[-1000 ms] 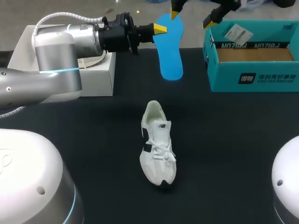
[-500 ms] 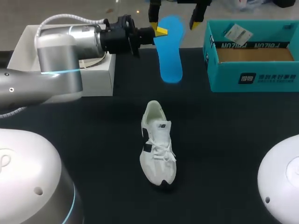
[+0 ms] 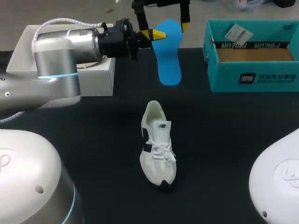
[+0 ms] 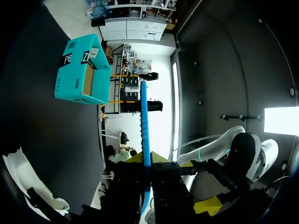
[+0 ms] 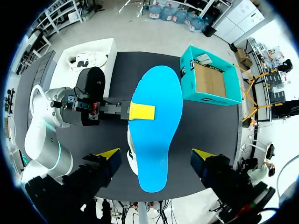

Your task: Take the shoe out of the shoebox, open the shoe tongue, remove and reinsert the insole, then place the shoe into the shoebox

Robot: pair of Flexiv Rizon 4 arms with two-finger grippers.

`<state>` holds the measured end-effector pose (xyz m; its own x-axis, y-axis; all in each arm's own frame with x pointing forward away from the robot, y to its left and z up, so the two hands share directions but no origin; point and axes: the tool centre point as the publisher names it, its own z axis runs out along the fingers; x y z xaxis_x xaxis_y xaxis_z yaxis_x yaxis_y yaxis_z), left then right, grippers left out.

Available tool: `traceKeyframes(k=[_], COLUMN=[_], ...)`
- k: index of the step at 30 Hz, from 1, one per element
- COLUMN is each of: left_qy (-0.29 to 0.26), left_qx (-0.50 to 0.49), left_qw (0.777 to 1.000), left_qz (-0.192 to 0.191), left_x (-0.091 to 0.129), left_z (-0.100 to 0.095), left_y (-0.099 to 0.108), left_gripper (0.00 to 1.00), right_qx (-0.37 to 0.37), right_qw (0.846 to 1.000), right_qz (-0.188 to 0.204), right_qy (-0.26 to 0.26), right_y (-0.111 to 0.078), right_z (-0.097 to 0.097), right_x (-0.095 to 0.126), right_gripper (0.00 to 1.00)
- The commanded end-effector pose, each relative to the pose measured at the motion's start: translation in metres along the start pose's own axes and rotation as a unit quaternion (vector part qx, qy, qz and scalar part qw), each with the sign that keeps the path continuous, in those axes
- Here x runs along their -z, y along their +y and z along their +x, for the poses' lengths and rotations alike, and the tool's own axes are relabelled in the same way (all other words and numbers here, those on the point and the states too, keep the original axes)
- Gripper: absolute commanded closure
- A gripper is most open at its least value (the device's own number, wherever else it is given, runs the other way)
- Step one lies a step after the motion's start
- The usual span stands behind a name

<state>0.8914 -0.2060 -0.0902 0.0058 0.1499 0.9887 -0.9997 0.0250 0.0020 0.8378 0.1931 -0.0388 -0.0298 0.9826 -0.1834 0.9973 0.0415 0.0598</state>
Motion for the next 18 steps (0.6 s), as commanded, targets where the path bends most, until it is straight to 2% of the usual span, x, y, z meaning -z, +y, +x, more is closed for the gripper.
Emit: traceKeyframes(k=[1,18], left_qy=[0.005,0.008], left_qx=[0.000,0.004], left_qw=[1.000,1.000], left_qz=[0.008,0.009], left_x=[0.0041,0.0004], left_z=[-0.0013,-0.0021], left_y=[0.0068,0.0132], left_gripper=[1.00,1.00], right_qx=[-0.002,-0.005], right_qw=[1.000,1.000], right_qz=[0.006,0.008], right_qy=[-0.019,0.001], right_y=[0.0039,0.0012], right_z=[0.0017,0.0036], right_x=[0.0034,0.0014], right_gripper=[0.00,0.00])
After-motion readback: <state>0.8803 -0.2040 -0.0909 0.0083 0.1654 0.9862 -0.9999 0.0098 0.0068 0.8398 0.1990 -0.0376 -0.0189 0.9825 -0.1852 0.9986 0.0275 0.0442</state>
